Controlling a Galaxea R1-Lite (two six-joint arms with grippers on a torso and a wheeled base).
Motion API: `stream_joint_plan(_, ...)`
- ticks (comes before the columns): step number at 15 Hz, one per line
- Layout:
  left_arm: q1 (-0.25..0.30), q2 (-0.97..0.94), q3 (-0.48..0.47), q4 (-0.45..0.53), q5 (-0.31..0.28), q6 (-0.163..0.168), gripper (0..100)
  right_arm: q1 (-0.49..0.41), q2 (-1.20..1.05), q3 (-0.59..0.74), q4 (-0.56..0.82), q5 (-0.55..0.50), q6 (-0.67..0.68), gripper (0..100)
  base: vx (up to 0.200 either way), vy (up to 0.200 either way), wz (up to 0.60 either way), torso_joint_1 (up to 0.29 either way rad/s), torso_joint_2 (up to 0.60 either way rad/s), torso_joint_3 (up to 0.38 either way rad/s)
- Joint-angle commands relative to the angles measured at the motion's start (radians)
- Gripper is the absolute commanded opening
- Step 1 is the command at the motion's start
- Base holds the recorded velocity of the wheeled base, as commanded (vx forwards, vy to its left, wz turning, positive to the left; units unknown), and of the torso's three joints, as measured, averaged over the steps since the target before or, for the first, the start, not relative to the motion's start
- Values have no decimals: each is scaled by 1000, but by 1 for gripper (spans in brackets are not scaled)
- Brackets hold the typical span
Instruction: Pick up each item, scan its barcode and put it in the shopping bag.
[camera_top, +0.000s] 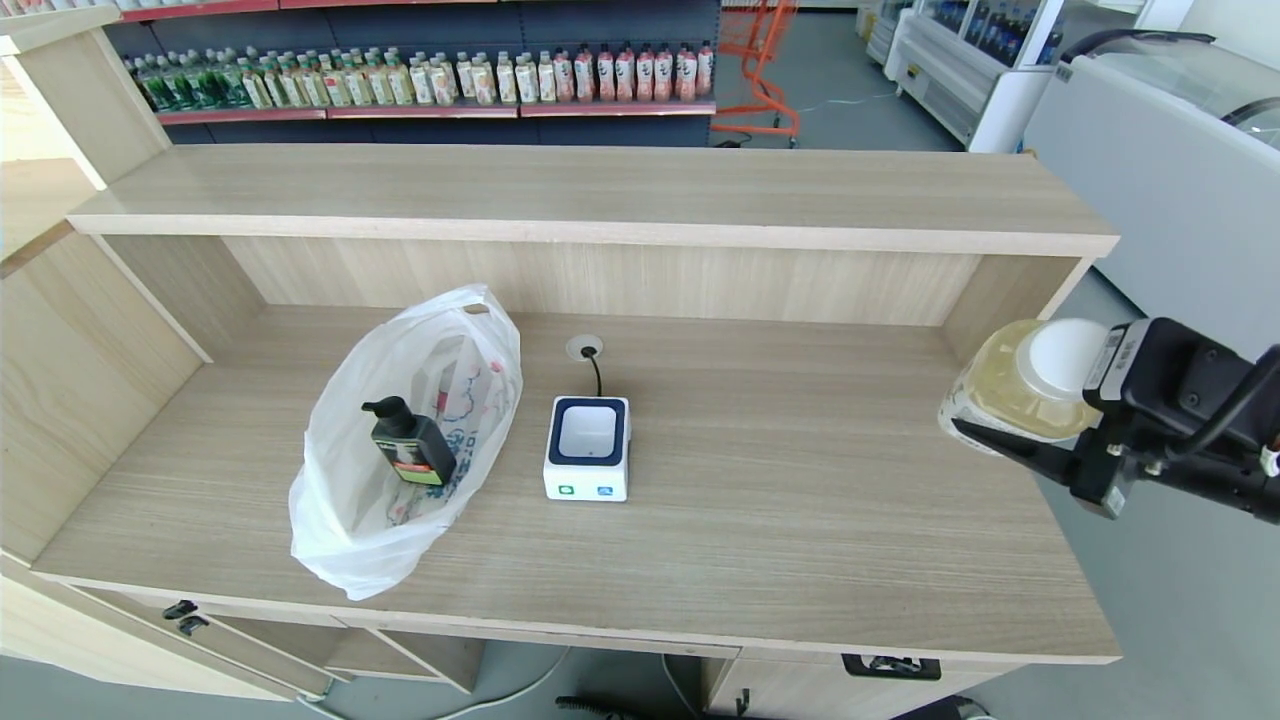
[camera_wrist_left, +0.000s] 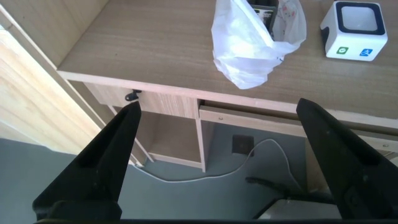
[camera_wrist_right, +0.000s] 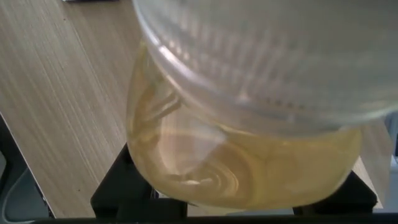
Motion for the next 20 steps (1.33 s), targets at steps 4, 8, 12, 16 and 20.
stream_joint_plan(4,0,1,0,0,1,-5,100,2,8,1,0,6,2,0,0,0,0,0,0,0)
stream_joint_plan(8,0,0,0,0,1,-2,100,4,23,1,0,15,10,0,0,200,0,0,-2,4)
stream_joint_plan(12,0,0,0,0,1,-2,100,4,55,-7,0,43,10,0,0,200,0,6,0,0)
stream_joint_plan(16,0,0,0,0,1,-2,100,5,103,-50,0,55,7,0,0,200,0,4,7,1)
stream_joint_plan(20,0,0,0,0,1,-4,100,20,161,-64,-57,55,5,0,0,150,0,2,2,2)
